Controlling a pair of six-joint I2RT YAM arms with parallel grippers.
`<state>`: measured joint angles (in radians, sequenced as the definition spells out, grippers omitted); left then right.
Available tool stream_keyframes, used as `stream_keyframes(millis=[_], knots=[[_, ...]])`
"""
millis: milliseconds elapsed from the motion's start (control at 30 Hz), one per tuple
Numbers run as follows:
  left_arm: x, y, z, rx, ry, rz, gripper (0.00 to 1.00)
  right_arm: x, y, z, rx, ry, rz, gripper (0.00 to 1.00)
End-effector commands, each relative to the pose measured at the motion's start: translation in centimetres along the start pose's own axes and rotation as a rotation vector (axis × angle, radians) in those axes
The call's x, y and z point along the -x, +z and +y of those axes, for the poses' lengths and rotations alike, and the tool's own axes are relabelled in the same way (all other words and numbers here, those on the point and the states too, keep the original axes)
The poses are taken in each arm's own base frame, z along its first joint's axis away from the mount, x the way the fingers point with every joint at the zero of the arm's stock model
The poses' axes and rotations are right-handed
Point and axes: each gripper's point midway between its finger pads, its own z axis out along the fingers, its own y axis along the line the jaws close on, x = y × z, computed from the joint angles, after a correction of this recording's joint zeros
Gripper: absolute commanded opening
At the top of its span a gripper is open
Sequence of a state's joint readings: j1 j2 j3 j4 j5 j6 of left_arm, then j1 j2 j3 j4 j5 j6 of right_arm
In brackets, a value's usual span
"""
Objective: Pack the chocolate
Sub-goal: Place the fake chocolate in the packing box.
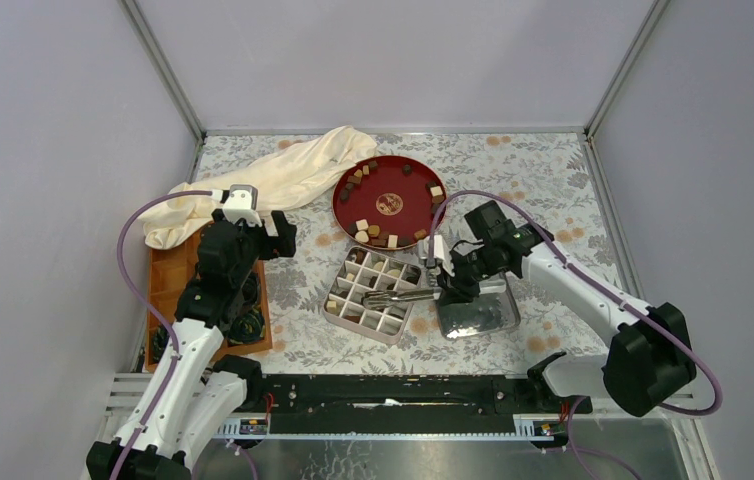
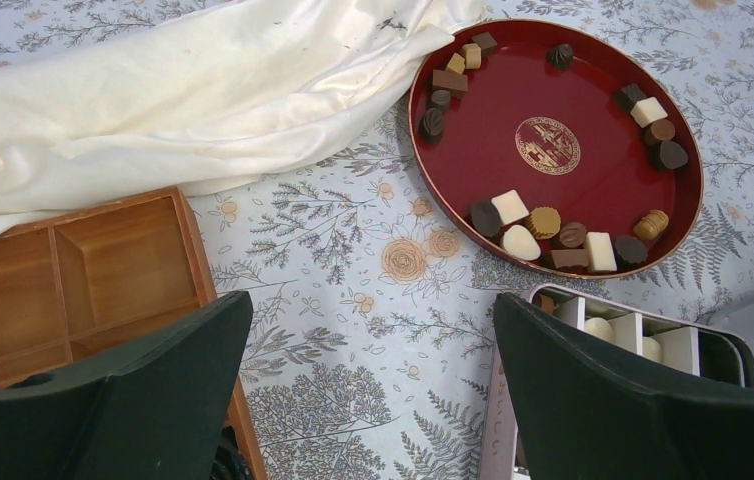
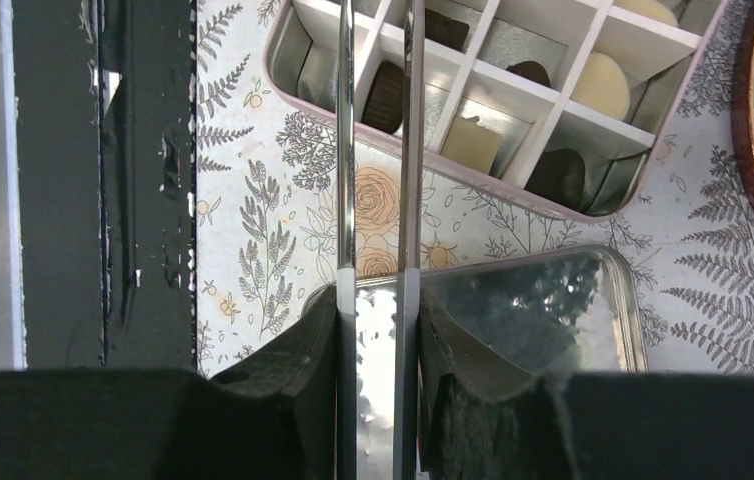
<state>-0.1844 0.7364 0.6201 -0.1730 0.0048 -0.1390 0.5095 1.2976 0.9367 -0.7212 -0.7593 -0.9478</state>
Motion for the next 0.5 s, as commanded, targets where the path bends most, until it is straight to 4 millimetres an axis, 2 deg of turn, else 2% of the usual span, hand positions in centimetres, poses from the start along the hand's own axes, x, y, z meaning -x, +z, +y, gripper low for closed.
stream_keyframes(millis=[0,333,467], knots=[[0.8,0.2,-0.5,-0.026,0.021,-0.040,0.99,-0.1,0.6,-0.4,-0.002,-0.091,0.037,0.11],[0.8,0.2,-0.5,-0.028,0.021,-0.038,0.99,-0.9,1.7,0.2,0.038,-0.133,0.095,0.17],[0.8,0.2,-0.5,-0.028,0.021,-0.039,0.99,-0.8,1.9,0.1,0.041,-0.130,0.100,0.23]])
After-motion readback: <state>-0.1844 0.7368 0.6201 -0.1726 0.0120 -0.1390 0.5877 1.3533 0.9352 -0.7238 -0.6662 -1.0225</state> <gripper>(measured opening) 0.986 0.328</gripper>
